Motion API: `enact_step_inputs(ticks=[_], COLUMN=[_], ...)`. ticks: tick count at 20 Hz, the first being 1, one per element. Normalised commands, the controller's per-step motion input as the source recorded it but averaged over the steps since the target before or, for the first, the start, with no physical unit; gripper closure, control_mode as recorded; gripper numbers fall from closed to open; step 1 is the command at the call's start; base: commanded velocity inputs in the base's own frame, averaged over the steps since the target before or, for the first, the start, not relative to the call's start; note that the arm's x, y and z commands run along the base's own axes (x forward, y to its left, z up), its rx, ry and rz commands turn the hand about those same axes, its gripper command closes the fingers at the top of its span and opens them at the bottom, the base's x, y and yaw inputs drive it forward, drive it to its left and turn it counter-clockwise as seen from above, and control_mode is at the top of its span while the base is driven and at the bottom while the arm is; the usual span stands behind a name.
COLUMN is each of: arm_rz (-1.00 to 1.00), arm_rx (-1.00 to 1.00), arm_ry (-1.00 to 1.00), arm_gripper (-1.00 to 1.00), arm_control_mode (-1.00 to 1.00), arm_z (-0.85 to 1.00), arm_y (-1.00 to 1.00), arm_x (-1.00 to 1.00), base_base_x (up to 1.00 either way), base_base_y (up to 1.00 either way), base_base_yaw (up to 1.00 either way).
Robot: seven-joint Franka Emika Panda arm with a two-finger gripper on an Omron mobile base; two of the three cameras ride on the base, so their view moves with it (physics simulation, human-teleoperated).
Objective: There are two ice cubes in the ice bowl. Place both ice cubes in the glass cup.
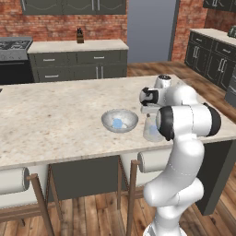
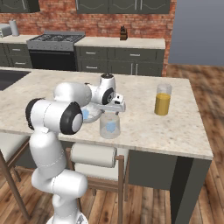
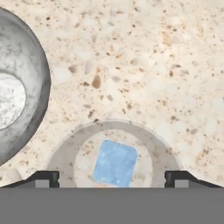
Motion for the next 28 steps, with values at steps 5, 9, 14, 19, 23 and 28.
enact_step_inputs(ticks=[5,9,14,19,23,28], arm_rz=[0.00,0.00,-0.01,-0.08,-0.02,0.00], arm_rx=[0.00,0.01,0.05,0.11,0.08,0.00], arm_ry=[-0.18,-0.13,-0.05,0.00,0.00,0.01], arm_gripper=[-1.00,-1.00,-1.00,-1.00,-1.00,-1.00], arm_control_mode=[-1.00,-1.00,-1.00,-1.00,-1.00,-1.00], arm_z=[0.51,0.13,0.07,0.00,0.00,-0.03], arm_y=[0.15,0.85,1.00,0.90,0.47,0.00], arm_x=[-0.43,-0.46,-0.02,0.16,0.17,0.34], base_base_x=[0.00,0.00,0.00,0.00,0.00,0.00], base_base_y=[0.00,0.00,0.00,0.00,0.00,0.00], base_base_yaw=[0.00,0.00,0.00,0.00,0.00,0.00])
